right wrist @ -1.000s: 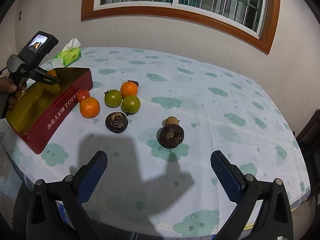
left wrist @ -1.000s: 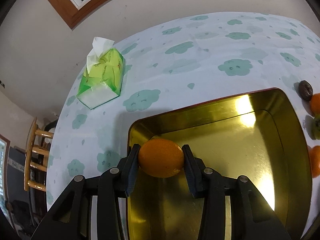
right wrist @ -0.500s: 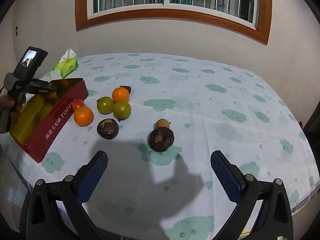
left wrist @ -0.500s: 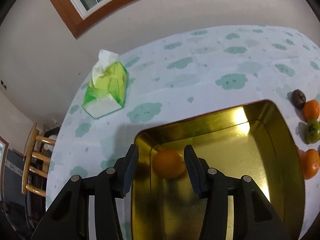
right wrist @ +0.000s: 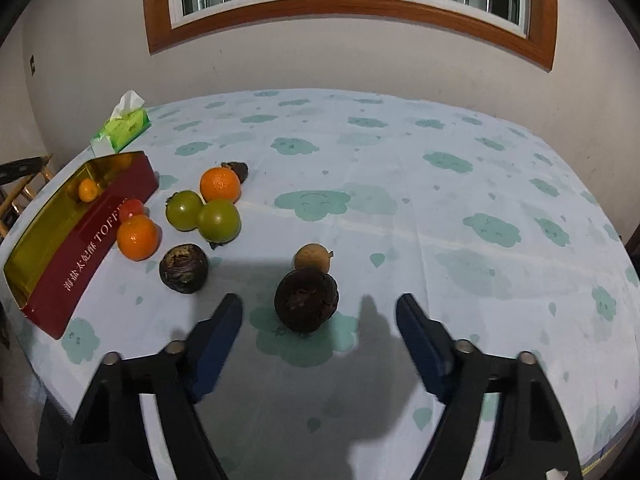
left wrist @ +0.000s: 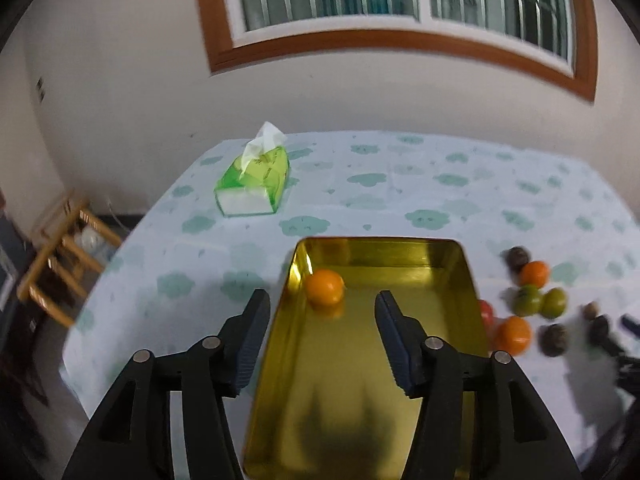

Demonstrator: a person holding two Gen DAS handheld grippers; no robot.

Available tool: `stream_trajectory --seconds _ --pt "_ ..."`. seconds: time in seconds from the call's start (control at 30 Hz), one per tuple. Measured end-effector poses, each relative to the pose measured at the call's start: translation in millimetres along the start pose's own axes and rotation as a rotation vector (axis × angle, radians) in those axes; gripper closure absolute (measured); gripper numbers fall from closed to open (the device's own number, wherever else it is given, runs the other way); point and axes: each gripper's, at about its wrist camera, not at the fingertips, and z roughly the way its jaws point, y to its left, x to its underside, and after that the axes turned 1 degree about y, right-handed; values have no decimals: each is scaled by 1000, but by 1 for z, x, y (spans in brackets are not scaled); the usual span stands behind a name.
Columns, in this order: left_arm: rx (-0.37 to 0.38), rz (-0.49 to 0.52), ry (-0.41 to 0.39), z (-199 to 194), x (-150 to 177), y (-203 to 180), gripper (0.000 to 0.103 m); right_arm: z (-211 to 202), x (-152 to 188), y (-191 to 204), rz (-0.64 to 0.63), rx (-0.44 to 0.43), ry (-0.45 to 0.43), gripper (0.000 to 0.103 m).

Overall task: Organize fruits
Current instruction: 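Grasp the dark brown round fruit with the right gripper, then carry the dark brown fruit into the tray and open the right gripper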

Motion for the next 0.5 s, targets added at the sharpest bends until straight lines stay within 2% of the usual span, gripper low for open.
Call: stream_trajectory --seconds 0.1,0.17,0.23,0.27,0.4,0.5 --pt "15 -86 -19 -19 14 6 42 10 -1 -2 0 10 23 36" --pt "7 -136 -21 -27 24 12 39 14 -1 -3 7 3 35 43" --pt "4 -162 -16 -32 32 16 39 18 -1 -3 2 -14 51 72" --pt "0 -162 -11 -33 36 16 39 20 0 -3 5 -34 55 75" --pt "-34 -130 9 -36 49 15 36 15 1 3 -4 -39 55 75" --pt "-35 -128 17 -39 53 16 17 2 0 5 23 -93 47 75"
